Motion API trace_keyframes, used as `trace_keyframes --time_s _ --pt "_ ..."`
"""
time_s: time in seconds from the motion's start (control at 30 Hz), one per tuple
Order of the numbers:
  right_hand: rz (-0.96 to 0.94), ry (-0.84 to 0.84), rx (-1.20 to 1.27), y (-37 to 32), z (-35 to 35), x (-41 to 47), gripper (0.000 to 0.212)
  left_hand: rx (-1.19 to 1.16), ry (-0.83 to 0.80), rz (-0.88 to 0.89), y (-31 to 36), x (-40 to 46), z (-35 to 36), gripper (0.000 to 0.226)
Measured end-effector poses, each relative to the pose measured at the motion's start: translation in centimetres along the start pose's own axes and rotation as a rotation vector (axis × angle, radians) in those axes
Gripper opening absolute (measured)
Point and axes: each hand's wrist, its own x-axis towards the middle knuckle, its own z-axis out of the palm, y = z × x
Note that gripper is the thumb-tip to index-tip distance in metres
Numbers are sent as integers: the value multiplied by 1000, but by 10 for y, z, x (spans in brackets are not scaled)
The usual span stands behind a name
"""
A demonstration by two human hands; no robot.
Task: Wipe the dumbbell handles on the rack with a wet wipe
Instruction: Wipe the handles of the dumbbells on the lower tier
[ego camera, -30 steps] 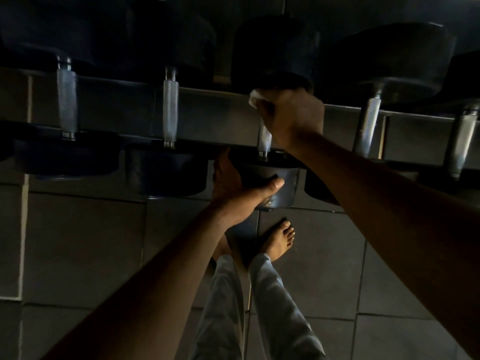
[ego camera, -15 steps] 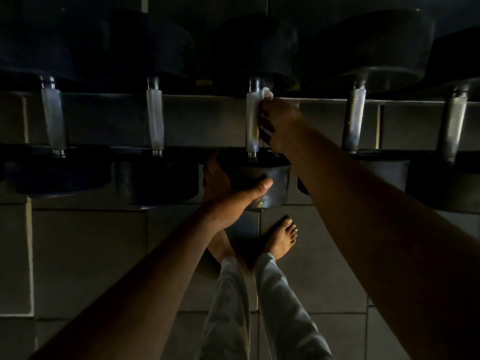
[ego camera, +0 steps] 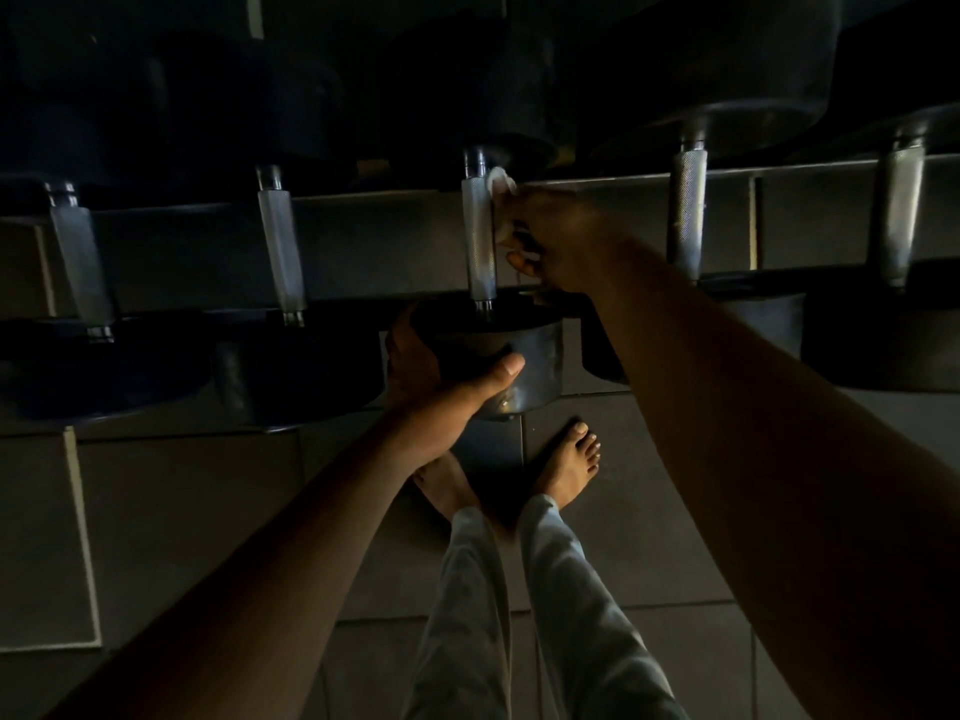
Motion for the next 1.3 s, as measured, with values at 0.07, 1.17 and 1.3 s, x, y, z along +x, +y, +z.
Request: trace_keyframes --time_s 0.07,1.17,1.3 --pt "1 -62 -40 1 -7 -1 31 -3 -12 -17 1 -1 -1 113" --pt "-976 205 -1913 -40 31 -22 29 -97 49 -34 -7 2 3 129" --pt "-973 126 -1963 -48 38 -16 21 -163 5 -33 -13 4 0 128"
